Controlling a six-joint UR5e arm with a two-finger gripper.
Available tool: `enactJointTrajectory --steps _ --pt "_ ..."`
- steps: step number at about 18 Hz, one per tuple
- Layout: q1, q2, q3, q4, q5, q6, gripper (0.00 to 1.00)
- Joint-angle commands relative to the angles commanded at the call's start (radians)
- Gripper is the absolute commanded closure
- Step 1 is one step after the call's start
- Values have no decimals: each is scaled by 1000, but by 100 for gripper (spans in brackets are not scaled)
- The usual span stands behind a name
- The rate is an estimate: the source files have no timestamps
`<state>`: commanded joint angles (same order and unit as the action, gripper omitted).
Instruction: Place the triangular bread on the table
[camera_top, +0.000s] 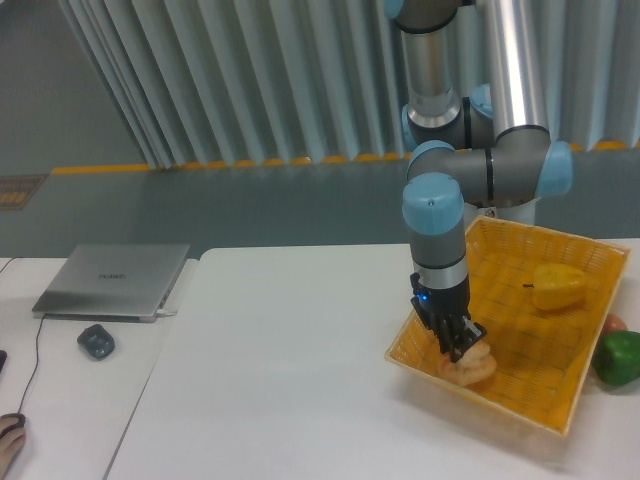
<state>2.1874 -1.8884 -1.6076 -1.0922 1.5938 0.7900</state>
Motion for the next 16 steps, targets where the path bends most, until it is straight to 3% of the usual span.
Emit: enactJointTrajectory --steps 5,7,11,16 --pt "51 43 0 -11 -32 11 100" --pt "101 86 6 -34 -63 32 100" --pt "274 146 9 -144 -81 329 100" --pt "438 147 9 -163 -80 569 100"
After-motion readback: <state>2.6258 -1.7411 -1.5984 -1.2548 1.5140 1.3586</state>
